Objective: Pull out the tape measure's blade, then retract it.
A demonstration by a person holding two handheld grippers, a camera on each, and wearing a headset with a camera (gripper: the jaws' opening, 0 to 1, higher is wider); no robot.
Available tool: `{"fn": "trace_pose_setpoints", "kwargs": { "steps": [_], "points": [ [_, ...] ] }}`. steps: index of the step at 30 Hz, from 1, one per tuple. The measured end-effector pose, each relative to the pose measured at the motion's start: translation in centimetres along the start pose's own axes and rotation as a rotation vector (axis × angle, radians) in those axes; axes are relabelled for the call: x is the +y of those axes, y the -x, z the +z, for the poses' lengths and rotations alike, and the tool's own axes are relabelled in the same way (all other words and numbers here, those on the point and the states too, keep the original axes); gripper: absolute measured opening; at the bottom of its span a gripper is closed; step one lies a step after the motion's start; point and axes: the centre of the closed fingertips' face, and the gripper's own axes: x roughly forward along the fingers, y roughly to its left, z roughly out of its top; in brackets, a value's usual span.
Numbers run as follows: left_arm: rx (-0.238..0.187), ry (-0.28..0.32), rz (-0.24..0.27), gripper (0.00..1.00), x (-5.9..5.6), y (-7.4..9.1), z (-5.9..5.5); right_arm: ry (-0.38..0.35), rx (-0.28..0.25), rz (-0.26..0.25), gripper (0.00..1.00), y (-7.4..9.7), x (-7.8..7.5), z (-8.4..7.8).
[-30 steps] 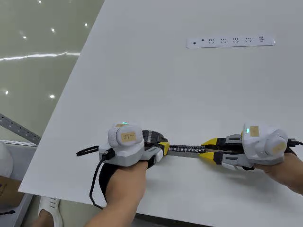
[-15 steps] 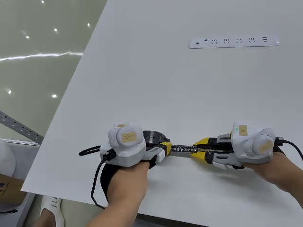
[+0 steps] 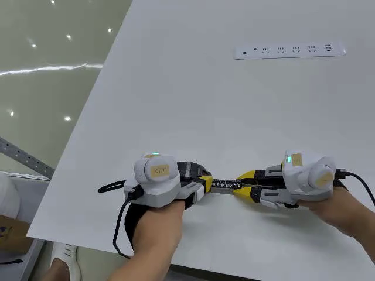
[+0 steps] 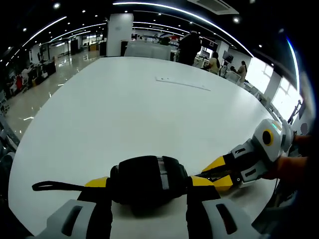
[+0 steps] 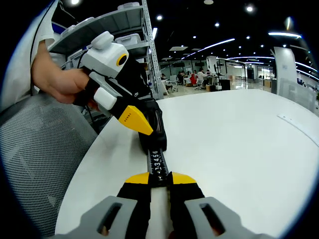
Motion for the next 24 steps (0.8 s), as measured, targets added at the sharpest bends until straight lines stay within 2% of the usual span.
{"fn": "trace_pose_setpoints", "kwargs": {
  "steps": [24],
  "points": [
    [0.003, 0.002, -0.001, 0.57, 0.1, -0.1, 0.0, -0.013, -0.015, 0.002, 0.11, -1.5, 0.1, 0.7]
  ]
}}
